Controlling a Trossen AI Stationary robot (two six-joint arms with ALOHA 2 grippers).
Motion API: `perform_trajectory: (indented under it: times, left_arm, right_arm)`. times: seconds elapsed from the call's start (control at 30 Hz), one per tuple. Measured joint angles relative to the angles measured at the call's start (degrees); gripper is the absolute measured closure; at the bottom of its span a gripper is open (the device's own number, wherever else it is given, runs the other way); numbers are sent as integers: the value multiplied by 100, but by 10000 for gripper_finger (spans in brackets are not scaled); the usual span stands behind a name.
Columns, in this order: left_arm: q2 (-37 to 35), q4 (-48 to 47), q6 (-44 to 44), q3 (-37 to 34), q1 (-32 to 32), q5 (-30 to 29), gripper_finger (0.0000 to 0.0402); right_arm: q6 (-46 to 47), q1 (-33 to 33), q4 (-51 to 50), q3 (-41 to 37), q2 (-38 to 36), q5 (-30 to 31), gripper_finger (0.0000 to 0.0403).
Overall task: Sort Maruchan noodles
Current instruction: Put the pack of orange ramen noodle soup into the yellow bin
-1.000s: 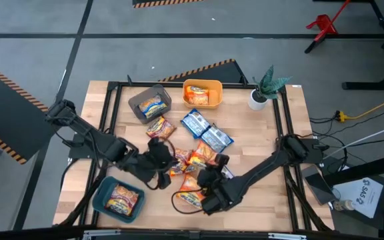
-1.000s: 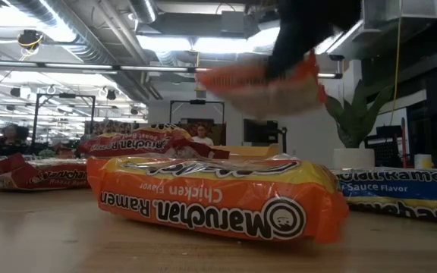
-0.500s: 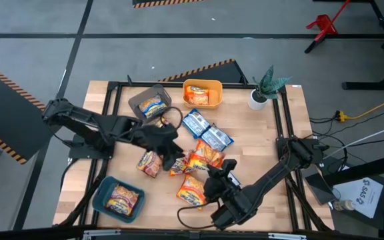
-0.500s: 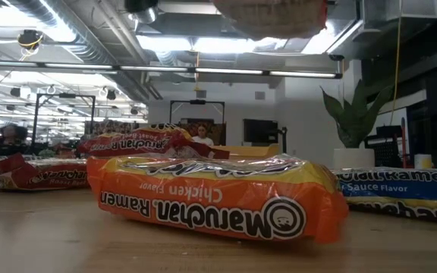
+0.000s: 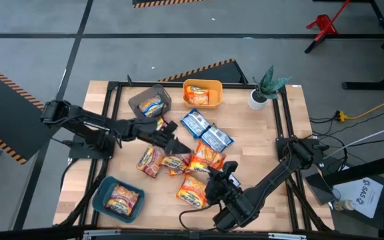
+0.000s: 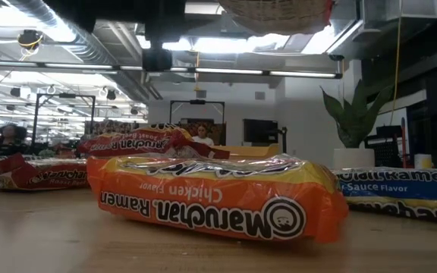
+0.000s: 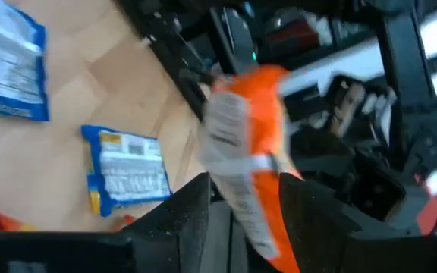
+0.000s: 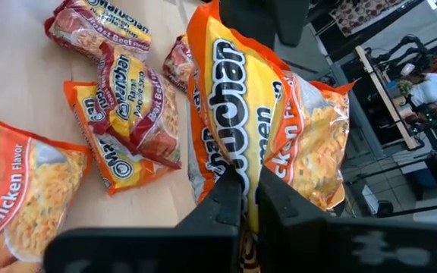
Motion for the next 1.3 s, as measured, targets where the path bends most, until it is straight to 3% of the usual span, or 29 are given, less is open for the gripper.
perform_trajectory:
  times: [0.13, 0.6, 1.3]
  left_arm:
    - [3, 443, -81, -232, 65, 67, 229]
    - [9, 558, -6, -266, 0, -226, 165]
    - [9, 620, -165, -265, -219, -607, 164]
  right_arm:
    - [-46, -2, 3, 0, 0, 23, 403]
    - [-481, -166, 345, 0, 0, 14, 403]
    - [-1936, -461, 1390, 0, 0, -95, 403]
